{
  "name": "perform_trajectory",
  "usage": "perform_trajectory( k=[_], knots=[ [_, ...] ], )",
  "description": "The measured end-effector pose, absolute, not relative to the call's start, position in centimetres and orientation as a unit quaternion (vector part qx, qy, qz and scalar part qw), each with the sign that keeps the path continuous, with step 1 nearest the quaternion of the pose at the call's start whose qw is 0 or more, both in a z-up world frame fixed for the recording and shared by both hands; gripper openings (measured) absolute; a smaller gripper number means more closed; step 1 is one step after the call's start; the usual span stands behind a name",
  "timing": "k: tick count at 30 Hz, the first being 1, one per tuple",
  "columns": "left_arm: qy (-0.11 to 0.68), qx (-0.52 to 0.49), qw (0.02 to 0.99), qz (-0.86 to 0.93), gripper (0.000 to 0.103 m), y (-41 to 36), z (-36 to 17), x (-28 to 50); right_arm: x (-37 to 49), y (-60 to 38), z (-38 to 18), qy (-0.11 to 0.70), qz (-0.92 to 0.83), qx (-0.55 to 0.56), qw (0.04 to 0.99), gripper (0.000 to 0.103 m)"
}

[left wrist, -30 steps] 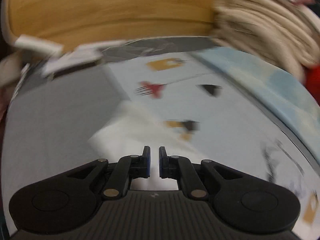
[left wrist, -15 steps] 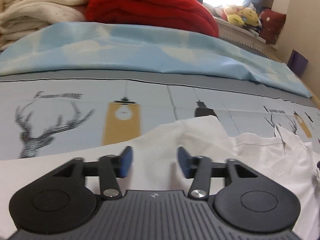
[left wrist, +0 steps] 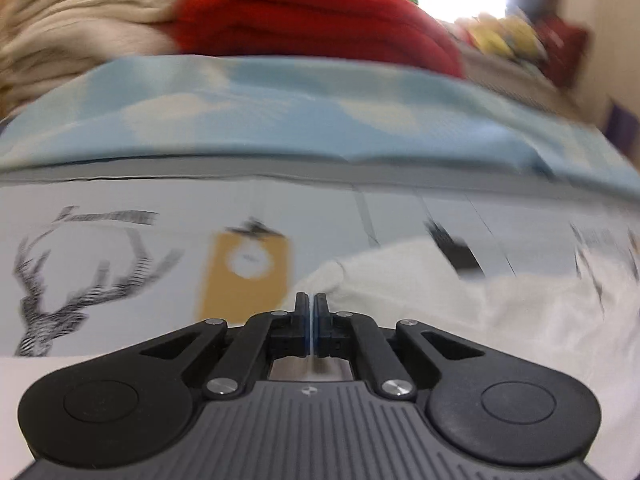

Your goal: Fold small clothes

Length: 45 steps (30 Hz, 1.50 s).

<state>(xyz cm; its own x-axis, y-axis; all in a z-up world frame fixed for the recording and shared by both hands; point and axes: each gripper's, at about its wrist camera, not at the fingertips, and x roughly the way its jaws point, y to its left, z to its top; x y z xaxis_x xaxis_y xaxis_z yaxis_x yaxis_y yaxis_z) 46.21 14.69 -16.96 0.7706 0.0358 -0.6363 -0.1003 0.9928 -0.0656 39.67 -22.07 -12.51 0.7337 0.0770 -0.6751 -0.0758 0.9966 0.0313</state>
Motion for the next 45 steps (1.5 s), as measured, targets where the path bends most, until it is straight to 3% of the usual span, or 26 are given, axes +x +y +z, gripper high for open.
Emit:
perform_trajectory(
  k=[4,7,12,15,18,24,27,32,38,41,45],
  knots=[
    [0.327,-0.053,0.943,0.035,0.005,15.1,-15.4,46.0,40.2,-20.8,-10.9,0.299,0.049,-0.017,0.953,0.004],
    [0.322,-0.07,0.944,0.003,0.014,15.4,-13.8,44.8,40.1,-20.7,-9.5,0.291,0.03,-0.033,0.956,0.008],
    [0.409,-0.114,0.902,-0.074,0.014,15.5,-14.1,42.4,37.3,-22.3,-8.5,0.341,0.08,-0.002,0.936,0.008],
    [0.506,-0.093,0.854,-0.077,0.01,15.1,-17.7,40.5,35.4,-22.4,-10.3,0.415,0.123,-0.006,0.901,0.013],
    [0.523,-0.084,0.846,-0.059,0.011,15.6,-17.2,37.1,32.7,-23.5,-11.8,0.457,0.082,-0.045,0.885,0.014],
    [0.575,-0.094,0.813,-0.02,0.015,16.9,-14.2,29.1,26.4,-27.2,-9.5,0.529,0.034,-0.002,0.848,0.018],
    [0.577,-0.122,0.808,-0.01,0.019,17.6,-14.1,23.8,21.8,-29.1,-7.7,0.527,0.046,0.047,0.848,0.021],
    [0.599,-0.173,0.782,0.005,0.021,18.7,-15.7,14.8,13.8,-29.9,-7.7,0.537,0.082,0.081,0.836,0.033],
    [0.582,-0.157,0.798,0.01,0.02,18.6,-16.2,10.0,8.2,-29.4,-11.4,0.556,0.06,0.004,0.829,0.034],
    [0.554,-0.189,0.81,0.039,0.02,19.6,-15.4,9.0,6.4,-29.4,-11.3,0.528,0.051,0.006,0.848,0.033],
    [0.521,-0.218,0.82,0.087,0.03,20.3,-14.5,8.2,5.6,-29.7,-11.0,0.527,0.024,0.039,0.848,0.033]
  ],
)
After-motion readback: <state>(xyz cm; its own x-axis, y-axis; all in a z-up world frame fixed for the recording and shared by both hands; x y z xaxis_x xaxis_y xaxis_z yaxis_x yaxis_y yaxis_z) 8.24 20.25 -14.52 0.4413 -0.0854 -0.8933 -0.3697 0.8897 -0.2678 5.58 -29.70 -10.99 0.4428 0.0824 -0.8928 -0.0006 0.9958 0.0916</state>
